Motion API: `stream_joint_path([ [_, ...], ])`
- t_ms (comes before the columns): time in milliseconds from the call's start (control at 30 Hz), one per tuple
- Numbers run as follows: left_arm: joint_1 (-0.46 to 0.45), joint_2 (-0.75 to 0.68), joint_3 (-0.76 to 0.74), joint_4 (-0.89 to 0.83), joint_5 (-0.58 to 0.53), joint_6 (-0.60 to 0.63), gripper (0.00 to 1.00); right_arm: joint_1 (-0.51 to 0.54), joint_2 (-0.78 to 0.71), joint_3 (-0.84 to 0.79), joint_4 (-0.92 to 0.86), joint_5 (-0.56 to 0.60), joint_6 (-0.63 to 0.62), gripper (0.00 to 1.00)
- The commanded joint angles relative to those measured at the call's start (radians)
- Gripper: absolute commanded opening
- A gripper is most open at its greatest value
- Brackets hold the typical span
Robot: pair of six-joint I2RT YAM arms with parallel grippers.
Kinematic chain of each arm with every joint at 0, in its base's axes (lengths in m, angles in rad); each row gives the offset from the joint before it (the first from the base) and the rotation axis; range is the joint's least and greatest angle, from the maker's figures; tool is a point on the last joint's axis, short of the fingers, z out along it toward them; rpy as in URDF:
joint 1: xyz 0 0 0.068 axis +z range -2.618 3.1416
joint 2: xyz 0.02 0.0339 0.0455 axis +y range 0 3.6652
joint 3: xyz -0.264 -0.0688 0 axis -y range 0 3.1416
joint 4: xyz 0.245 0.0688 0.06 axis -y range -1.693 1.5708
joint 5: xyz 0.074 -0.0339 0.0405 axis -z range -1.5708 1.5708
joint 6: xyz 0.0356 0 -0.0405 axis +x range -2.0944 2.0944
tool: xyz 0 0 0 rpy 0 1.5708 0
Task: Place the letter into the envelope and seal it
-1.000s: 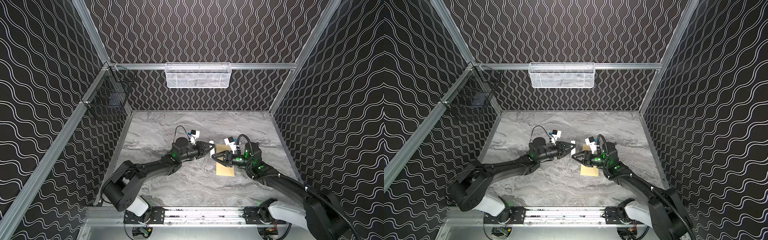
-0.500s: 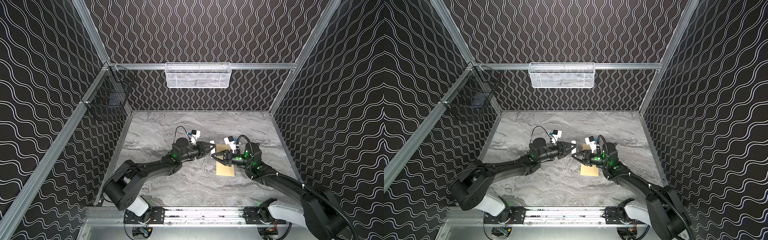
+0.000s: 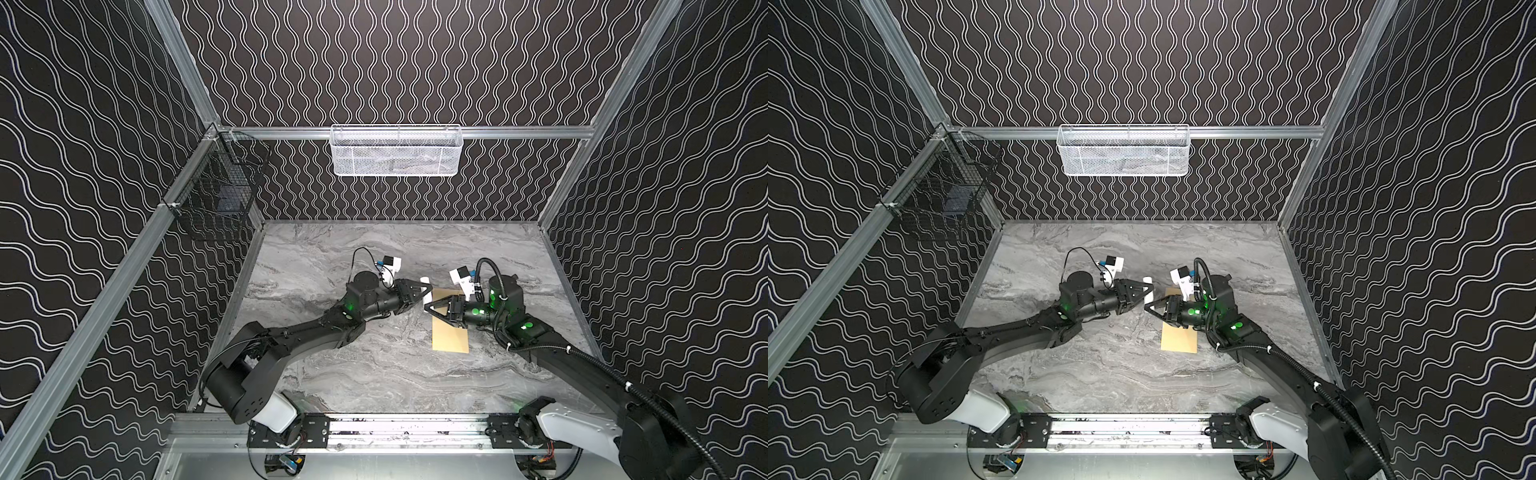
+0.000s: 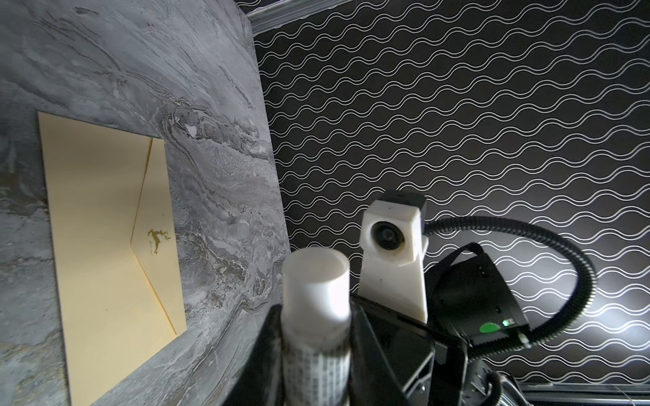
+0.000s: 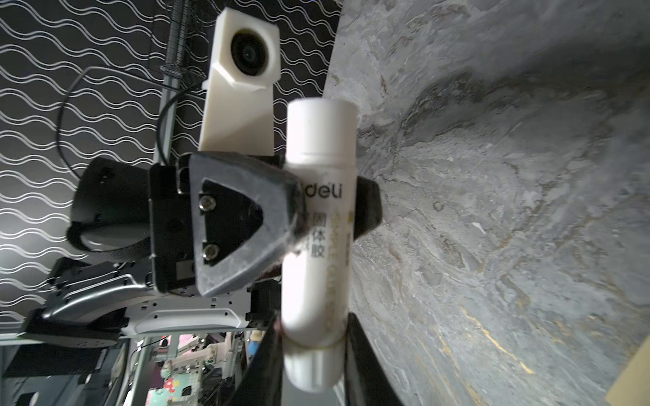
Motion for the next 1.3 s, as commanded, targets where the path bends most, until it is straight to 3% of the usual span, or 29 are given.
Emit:
stream_joint_path([
  [0, 0.0, 0.0, 0.015, -0.134, 0.009, 0.049, 0.0, 0.02, 0.008, 0.067, -0.232, 0.23, -0.141, 0.22],
  [333, 0.0, -0.011, 0.065, -0.282, -0.013, 0.1, 0.0, 0.265, 0.159, 0.314, -0.58, 0.698, -0.243, 0.24],
  [533, 0.002, -0.011, 0.072, -0.296, -0.018, 0.101, 0.0, 0.439, 0.294, 0.455, -0.734, 1.013, -0.187, 0.26],
  [767, 0.004, 0.003, 0.057, -0.251, -0.01, 0.078, 0.0, 0.591, 0.454, 0.582, -0.889, 1.278, -0.068, 0.27],
  [1133, 0.011, 0.008, 0.036, -0.204, -0.002, 0.05, 0.0, 0.67, 0.573, 0.677, -0.987, 1.393, 0.015, 0.31],
  [1167, 0.013, 0.007, 0.035, -0.202, -0.001, 0.05, 0.0, 0.67, 0.565, 0.671, -0.985, 1.394, 0.02, 0.34],
  [1267, 0.02, -0.003, 0.026, -0.196, 0.002, 0.051, 0.0, 0.644, 0.475, 0.607, -0.911, 1.338, 0.002, 0.65],
])
